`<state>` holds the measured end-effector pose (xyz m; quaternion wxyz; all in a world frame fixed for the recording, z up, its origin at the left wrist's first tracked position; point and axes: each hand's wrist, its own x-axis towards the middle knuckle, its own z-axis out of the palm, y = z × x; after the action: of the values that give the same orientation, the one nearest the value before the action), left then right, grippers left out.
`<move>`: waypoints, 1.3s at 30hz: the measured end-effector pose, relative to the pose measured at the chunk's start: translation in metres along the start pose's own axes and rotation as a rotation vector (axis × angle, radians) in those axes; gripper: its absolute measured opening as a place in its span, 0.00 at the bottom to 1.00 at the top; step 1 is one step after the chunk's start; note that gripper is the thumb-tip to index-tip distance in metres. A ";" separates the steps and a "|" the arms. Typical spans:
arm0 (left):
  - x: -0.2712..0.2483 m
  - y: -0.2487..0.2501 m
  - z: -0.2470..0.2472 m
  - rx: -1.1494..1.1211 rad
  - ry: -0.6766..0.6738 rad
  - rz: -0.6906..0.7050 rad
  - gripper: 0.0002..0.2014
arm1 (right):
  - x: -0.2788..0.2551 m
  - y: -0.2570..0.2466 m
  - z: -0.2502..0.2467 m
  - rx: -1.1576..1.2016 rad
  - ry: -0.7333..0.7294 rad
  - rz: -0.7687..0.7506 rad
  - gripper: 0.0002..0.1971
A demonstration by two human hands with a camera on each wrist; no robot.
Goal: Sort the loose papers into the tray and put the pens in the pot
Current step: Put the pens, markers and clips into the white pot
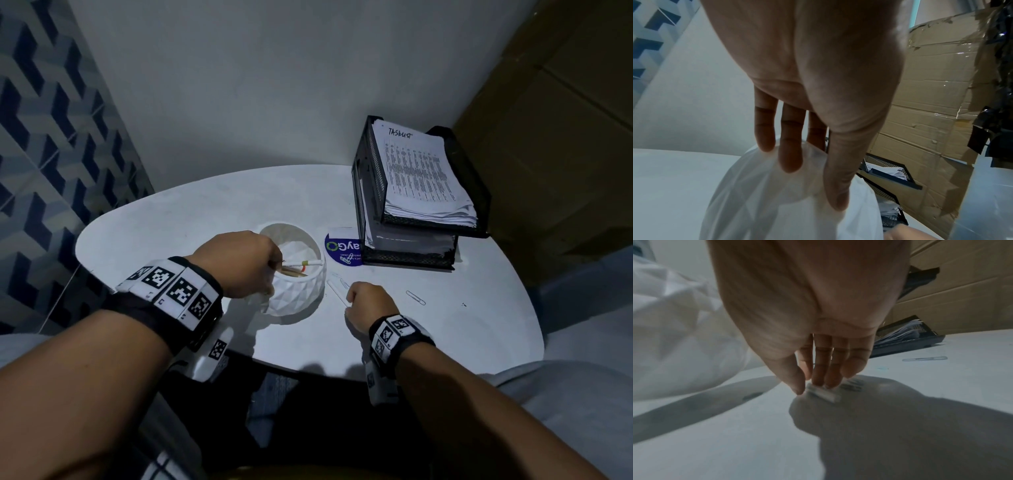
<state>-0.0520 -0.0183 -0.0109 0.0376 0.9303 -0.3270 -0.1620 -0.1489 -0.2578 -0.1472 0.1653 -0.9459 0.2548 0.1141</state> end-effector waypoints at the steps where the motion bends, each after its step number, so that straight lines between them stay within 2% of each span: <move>1: 0.000 0.001 0.001 0.002 -0.006 0.004 0.14 | 0.000 0.001 0.003 -0.032 0.000 -0.003 0.07; 4: 0.000 0.002 0.002 0.013 -0.024 0.017 0.14 | -0.003 0.002 0.004 -0.044 0.005 0.008 0.06; 6: 0.000 0.003 0.002 0.019 -0.033 0.023 0.12 | -0.004 0.001 -0.006 0.033 0.024 0.042 0.04; 9: 0.000 0.005 0.002 0.031 -0.040 0.028 0.12 | -0.001 -0.007 -0.037 0.356 0.162 0.089 0.02; 10: 0.000 0.005 0.002 0.036 -0.044 0.032 0.12 | 0.001 -0.012 -0.050 0.485 0.203 0.074 0.04; 13: 0.000 0.008 0.003 0.047 -0.058 0.050 0.13 | -0.003 -0.031 -0.087 0.686 0.275 -0.076 0.08; 16: -0.002 0.012 0.003 0.056 -0.059 0.065 0.13 | -0.014 -0.050 -0.107 0.618 0.277 -0.261 0.06; 20: -0.005 0.017 0.003 0.061 -0.051 0.086 0.13 | -0.024 -0.062 -0.095 0.275 0.192 -0.355 0.06; 23: -0.007 0.020 0.003 0.063 -0.045 0.100 0.15 | -0.023 -0.060 -0.073 0.337 0.212 -0.369 0.11; 25: -0.008 0.020 0.003 0.059 -0.044 0.101 0.15 | -0.017 -0.053 -0.068 0.566 0.274 -0.299 0.10; 27: -0.007 0.019 0.003 0.058 -0.039 0.094 0.15 | -0.009 -0.035 -0.073 0.729 0.372 -0.175 0.02; 30: -0.006 0.016 0.002 0.046 -0.033 0.079 0.15 | 0.006 0.018 -0.078 0.677 0.454 0.071 0.10; 34: -0.004 0.014 0.001 0.056 -0.010 0.076 0.15 | 0.018 0.093 -0.058 0.600 0.343 0.422 0.10; 36: -0.003 0.015 0.002 0.055 -0.006 0.069 0.15 | 0.017 0.110 -0.044 0.570 0.270 0.464 0.14; 39: -0.001 0.016 0.005 0.052 -0.011 0.066 0.16 | 0.015 0.114 -0.029 0.479 0.180 0.427 0.22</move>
<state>-0.0637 -0.0301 -0.0125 0.0167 0.9187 -0.3619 -0.1574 -0.1918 -0.3681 -0.1542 0.3320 -0.8117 0.4806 -0.0011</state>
